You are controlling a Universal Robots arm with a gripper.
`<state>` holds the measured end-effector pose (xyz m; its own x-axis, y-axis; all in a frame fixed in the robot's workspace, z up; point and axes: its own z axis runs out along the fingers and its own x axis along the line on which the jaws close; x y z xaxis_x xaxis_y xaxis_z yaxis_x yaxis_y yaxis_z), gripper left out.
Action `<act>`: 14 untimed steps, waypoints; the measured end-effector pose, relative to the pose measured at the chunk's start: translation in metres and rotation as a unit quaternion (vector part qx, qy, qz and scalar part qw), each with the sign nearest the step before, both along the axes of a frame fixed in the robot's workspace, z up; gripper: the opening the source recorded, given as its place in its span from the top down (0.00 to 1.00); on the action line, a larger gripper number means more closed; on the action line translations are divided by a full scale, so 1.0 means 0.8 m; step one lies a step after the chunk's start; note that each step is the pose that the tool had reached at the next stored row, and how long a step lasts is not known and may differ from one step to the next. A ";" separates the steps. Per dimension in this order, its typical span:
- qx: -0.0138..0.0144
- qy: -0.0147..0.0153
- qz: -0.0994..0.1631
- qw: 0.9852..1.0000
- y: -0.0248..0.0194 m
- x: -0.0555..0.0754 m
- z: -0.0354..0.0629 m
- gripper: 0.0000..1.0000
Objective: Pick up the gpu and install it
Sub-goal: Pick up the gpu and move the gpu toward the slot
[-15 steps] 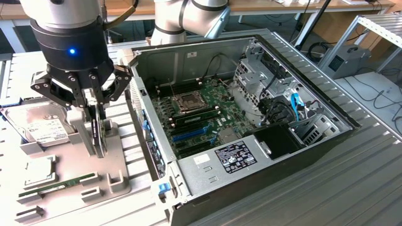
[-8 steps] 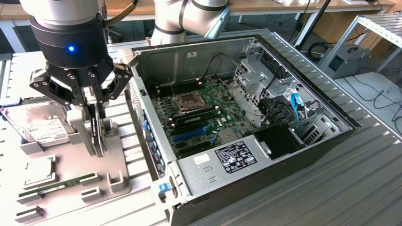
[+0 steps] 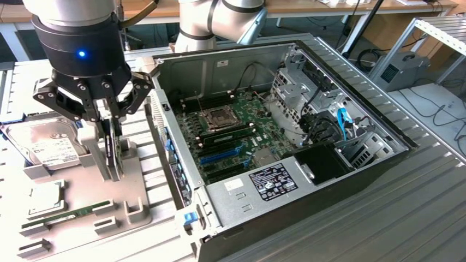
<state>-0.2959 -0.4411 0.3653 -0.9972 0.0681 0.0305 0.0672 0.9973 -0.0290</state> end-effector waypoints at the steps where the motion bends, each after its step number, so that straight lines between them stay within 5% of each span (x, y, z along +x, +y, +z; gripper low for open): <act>1: 0.000 0.000 0.000 1.000 0.0000 0.000 0.000 0.74; 14: 0.000 0.000 0.000 1.000 0.0000 0.000 0.005 0.74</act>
<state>-0.2959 -0.4411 0.3692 -0.9972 0.0681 0.0306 0.0672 0.9973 -0.0291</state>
